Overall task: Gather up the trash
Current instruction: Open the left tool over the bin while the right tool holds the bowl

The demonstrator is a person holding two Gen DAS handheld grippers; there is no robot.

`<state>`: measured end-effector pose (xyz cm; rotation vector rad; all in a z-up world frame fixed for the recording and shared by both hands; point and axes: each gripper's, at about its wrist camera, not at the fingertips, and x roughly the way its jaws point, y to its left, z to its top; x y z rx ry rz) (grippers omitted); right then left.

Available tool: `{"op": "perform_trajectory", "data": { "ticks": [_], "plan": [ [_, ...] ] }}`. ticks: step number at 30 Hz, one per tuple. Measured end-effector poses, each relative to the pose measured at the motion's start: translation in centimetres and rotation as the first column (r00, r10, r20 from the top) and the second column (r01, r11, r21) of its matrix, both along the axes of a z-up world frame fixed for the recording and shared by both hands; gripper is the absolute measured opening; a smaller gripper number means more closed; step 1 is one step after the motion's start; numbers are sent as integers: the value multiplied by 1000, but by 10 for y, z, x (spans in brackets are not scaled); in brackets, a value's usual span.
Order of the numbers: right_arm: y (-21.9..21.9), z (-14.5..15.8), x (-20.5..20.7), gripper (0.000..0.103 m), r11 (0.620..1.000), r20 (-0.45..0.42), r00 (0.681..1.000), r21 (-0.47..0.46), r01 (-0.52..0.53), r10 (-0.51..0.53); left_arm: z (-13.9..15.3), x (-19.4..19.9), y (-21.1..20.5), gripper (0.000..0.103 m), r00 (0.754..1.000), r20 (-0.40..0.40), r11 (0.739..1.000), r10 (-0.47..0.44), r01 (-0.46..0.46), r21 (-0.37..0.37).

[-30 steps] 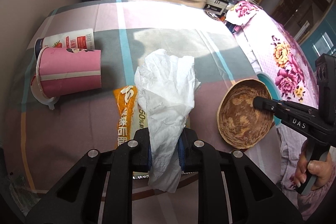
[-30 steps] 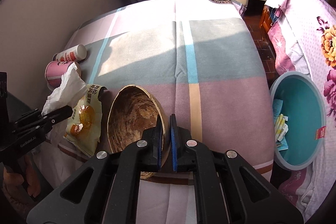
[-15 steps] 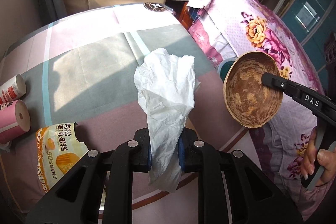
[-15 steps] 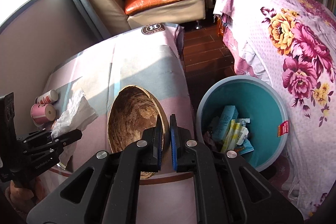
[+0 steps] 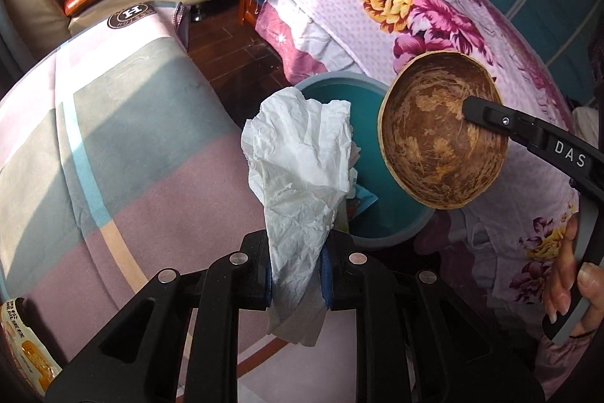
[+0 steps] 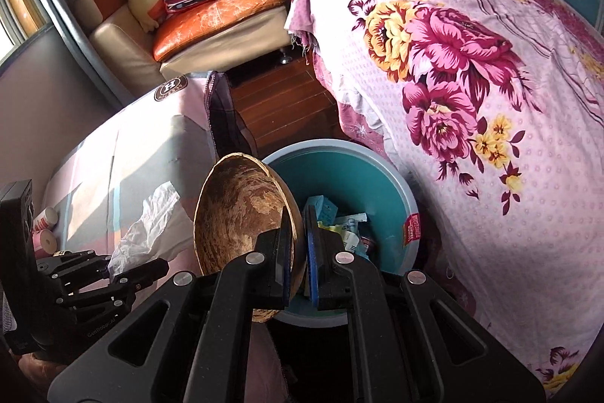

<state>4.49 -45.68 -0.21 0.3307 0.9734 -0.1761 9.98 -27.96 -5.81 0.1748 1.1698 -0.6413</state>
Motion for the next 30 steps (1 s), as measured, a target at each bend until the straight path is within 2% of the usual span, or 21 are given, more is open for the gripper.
{"op": "perform_trajectory", "data": {
  "ticks": [10, 21, 23, 25, 27, 30],
  "plan": [
    [-35, -24, -3, 7, 998, -32, 997, 11, 65, -65, -22, 4, -40, 19, 998, -32, 998, -54, 55, 41],
    [-44, -37, 0, 7, 997, -62, 995, -7, 80, -80, -34, 5, -62, 21, 995, -46, 995, -85, 87, 44],
    [-45, -38, 1, 7, 997, -65, 995, -7, 81, -81, -34, 6, -62, 32, 996, -45, 996, -81, 83, 43],
    [-45, -39, 3, 7, 997, -68, 994, -8, 80, -80, -32, 7, -60, 60, 998, -28, 997, -65, 66, 48],
    [-45, -40, 4, 7, 997, -71, 994, -9, 78, -79, -27, 9, -58, 74, 999, -8, 998, -50, 50, 42],
    [-42, -40, 6, 7, 997, -73, 995, -13, 71, -72, -23, 10, -55, 79, 999, 6, 999, -35, 35, 39]
  ]
}}
